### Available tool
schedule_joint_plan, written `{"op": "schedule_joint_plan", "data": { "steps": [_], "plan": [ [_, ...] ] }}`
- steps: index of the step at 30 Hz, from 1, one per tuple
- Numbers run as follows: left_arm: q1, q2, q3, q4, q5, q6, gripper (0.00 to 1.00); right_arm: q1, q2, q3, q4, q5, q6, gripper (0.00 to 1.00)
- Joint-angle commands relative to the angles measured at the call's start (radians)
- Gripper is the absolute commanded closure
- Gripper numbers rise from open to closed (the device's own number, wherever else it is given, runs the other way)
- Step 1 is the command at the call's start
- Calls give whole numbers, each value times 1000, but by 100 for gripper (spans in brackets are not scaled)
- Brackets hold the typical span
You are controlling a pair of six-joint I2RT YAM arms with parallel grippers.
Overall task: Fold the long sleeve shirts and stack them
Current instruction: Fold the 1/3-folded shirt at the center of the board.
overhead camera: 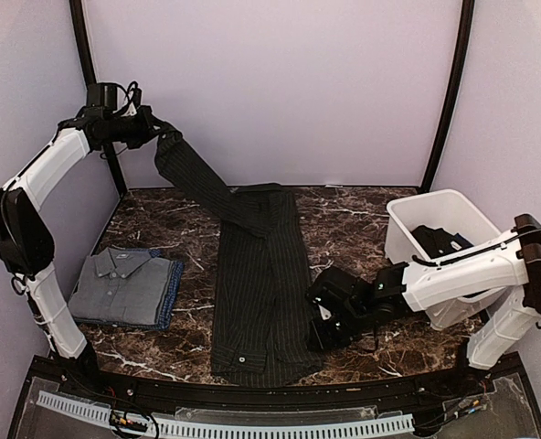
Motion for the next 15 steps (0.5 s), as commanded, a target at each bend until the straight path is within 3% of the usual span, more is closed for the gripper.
{"op": "schedule_joint_plan", "data": {
  "steps": [1,6,10,15],
  "plan": [
    [-3,-1,3,31,3,-1,100,68,-39,-24,-19,5,47,75],
    [-3,6,4,33,5,-2,100,95,-127,-65,-81,47,101,69],
    [-4,7,4,32,7,-2,100,99,-174,-100,-110,128,122,72],
    [-3,8,3,31,7,-1,100,134,-117,-85,-88,145,107,75]
  ]
}}
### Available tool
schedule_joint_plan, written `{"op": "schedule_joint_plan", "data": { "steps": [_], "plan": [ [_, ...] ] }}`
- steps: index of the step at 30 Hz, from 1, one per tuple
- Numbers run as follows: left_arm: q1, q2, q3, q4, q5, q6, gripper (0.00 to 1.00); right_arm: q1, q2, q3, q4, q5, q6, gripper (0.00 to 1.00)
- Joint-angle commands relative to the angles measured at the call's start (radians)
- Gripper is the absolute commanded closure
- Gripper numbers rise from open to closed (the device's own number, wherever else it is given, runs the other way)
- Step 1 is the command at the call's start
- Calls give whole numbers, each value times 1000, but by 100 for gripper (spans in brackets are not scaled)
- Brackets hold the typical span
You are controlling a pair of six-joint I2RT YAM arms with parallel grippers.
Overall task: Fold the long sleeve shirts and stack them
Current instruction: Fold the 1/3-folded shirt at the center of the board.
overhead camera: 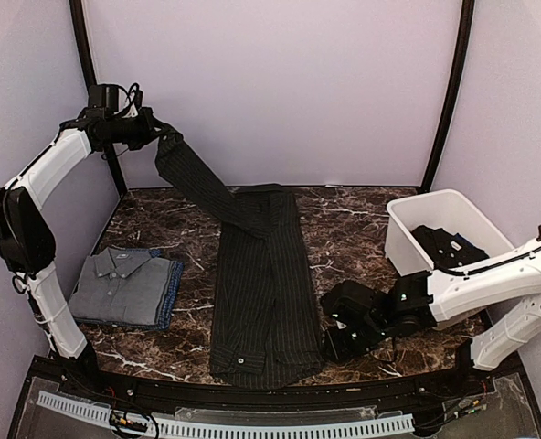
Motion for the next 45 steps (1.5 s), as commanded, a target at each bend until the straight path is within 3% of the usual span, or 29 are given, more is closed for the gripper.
{"op": "schedule_joint_plan", "data": {
  "steps": [1,13,18,19,34,37,39,45],
  "plan": [
    [-3,-6,6,27,7,-1,100,41,70,9,1,54,5,75],
    [-3,-5,11,23,10,-1,100,86,157,53,21,84,10,77],
    [-4,-2,12,24,15,-5,100,93,159,55,25,72,8,100],
    [-3,-1,11,24,15,-5,100,98,157,56,21,70,9,100],
    [-3,19,38,16,19,-6,100,140,91,22,15,-8,20,99],
    [-3,20,44,11,24,-7,100,136,56,62,-30,31,5,81],
    [-4,19,45,11,28,-8,100,123,34,86,-49,55,-5,79],
    [-12,17,45,5,29,-4,100,7,16,86,45,56,-37,85]
  ]
}}
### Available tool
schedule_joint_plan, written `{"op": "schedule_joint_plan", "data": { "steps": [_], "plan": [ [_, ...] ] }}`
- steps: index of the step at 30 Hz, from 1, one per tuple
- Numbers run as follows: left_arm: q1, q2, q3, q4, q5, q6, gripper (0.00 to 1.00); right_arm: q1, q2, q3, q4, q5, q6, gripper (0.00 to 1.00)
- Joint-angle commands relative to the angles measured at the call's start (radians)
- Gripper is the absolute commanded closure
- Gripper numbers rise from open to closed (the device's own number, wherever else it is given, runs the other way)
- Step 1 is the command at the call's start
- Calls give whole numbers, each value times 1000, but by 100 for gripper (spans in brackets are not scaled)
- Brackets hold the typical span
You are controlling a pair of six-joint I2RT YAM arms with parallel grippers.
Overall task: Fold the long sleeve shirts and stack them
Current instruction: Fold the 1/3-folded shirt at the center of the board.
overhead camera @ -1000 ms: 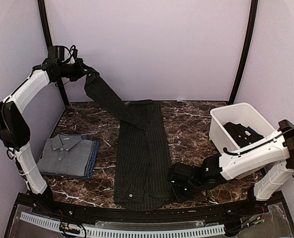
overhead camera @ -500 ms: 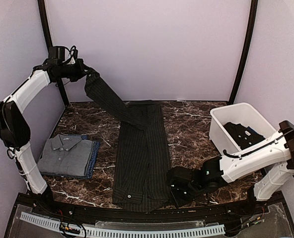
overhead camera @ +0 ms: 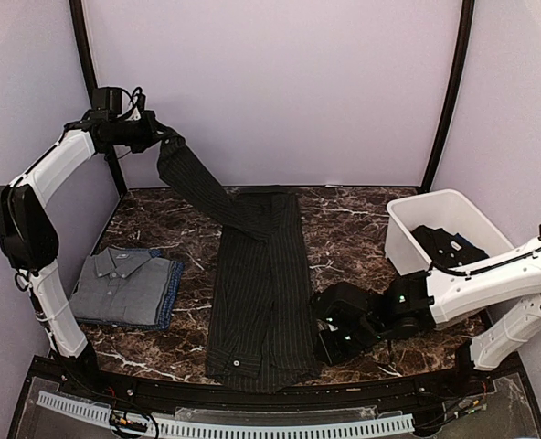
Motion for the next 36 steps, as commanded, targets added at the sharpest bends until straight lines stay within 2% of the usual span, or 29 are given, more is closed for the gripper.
{"op": "schedule_joint_plan", "data": {
  "steps": [1,6,10,14,18,23,29,31,36],
  "plan": [
    [-9,-16,36,7,18,1,100,-86,7,20,90,20,-33,88],
    [-12,-18,41,-1,24,4,100,-97,144,55,152,-25,-58,98],
    [-14,-18,49,-8,33,9,100,-65,221,67,165,-68,-74,99],
    [-19,-20,50,-18,60,18,100,-43,254,66,135,-75,-73,92],
    [-47,-31,34,-42,156,41,100,-47,217,65,102,-45,-63,83],
    [-157,-72,-8,-117,225,121,100,-87,143,119,58,7,-87,70],
    [-303,-185,-278,-91,273,125,100,-221,57,155,70,133,-119,53],
    [-352,-216,-421,-72,273,98,100,-281,40,156,115,161,-132,47],
    [-494,-244,-596,-27,277,64,100,-398,31,154,302,136,-160,38]
  ]
}}
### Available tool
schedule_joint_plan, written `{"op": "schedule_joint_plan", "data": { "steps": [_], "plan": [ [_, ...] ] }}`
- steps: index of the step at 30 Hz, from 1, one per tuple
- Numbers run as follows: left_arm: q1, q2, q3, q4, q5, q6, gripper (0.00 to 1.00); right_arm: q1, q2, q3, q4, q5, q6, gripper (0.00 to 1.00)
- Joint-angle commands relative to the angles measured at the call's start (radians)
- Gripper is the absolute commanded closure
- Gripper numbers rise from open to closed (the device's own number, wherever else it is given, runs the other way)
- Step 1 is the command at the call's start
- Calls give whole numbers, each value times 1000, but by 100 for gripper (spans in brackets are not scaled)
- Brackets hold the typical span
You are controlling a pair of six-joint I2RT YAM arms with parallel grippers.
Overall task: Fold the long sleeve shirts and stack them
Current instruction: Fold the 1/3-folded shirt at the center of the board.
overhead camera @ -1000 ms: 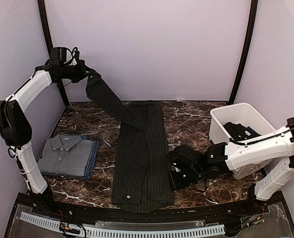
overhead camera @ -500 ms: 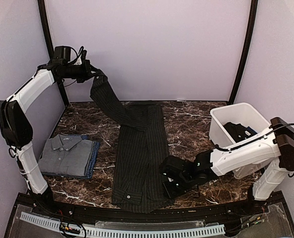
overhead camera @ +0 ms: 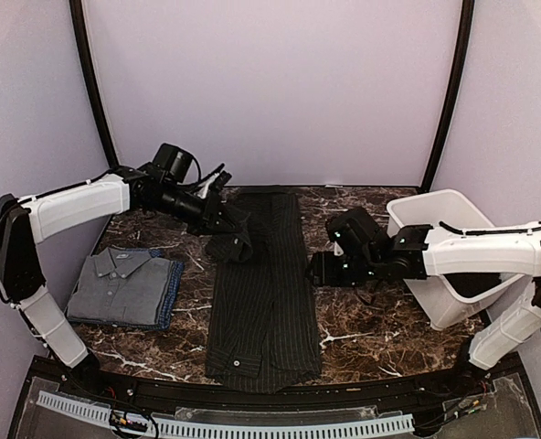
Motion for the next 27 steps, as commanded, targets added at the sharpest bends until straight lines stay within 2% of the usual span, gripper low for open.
{"op": "schedule_joint_plan", "data": {
  "steps": [1,7,13,27],
  "plan": [
    [-90,-44,-129,42,24,-33,100,-72,-2,23,178,8,-34,38],
    [-214,0,-186,61,32,-60,100,-103,67,93,185,-22,-84,37],
    [-316,65,-174,83,24,-102,100,-127,71,66,200,-38,-83,36],
    [-416,208,-104,85,37,-138,100,-154,11,-5,189,-25,-74,36]
  ]
}}
